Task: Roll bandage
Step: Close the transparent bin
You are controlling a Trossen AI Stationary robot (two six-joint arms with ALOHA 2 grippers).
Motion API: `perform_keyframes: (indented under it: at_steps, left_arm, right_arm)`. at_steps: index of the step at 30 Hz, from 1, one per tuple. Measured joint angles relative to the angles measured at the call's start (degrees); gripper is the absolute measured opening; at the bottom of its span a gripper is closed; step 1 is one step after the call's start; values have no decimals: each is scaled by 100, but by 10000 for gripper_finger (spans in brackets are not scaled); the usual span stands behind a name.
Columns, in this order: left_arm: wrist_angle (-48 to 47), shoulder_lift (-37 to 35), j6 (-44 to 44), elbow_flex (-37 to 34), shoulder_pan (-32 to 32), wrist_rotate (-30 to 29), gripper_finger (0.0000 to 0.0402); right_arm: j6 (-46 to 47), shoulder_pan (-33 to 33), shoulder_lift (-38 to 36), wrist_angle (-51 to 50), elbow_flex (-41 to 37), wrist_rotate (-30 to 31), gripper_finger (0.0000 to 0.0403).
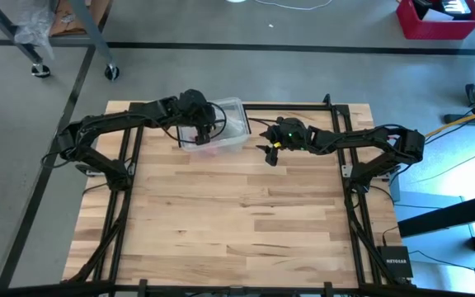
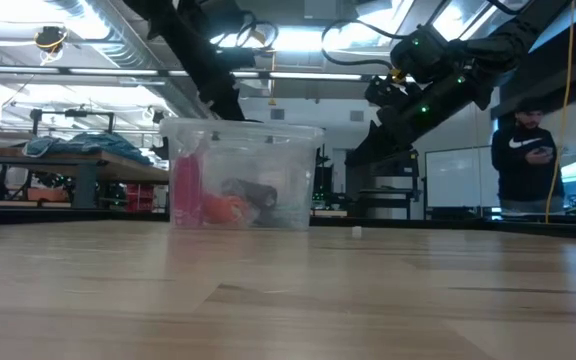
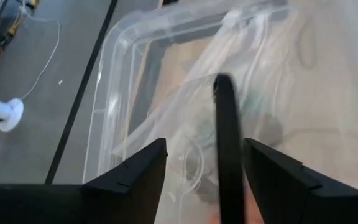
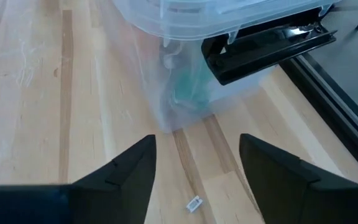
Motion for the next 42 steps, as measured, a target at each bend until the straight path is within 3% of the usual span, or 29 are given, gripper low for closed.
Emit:
perform_keyframes:
  at_steps: [10,14,19,22,25,33,42]
  left_arm:
    - [-15,-16,134,157,-132,-128,203]
    - [119,-388,174,194,-104,-315,203]
    - [289,-881,100,215,240,-311,203]
    - [255,-926,-184,196,603,113,203]
    - [291,-786,-339,30,834,457,203]
    - [1257,-293,-419,-826,1410,467,203]
    - [2215,158,-949,-1118,1746,449,203]
  right_arm:
    - [-2,0,0,-2,0,0,244]
    - [-3,0,0,-22,0,112,244]
    - [-22,-1,0,-31,0,153,244]
    - [-24,0,0,-26,0,153,244]
    - [-24,0,0,-24,0,149,244]
    - [-26,0,0,-17,0,96,244]
    - [-26,0,0,108,0,-255,244]
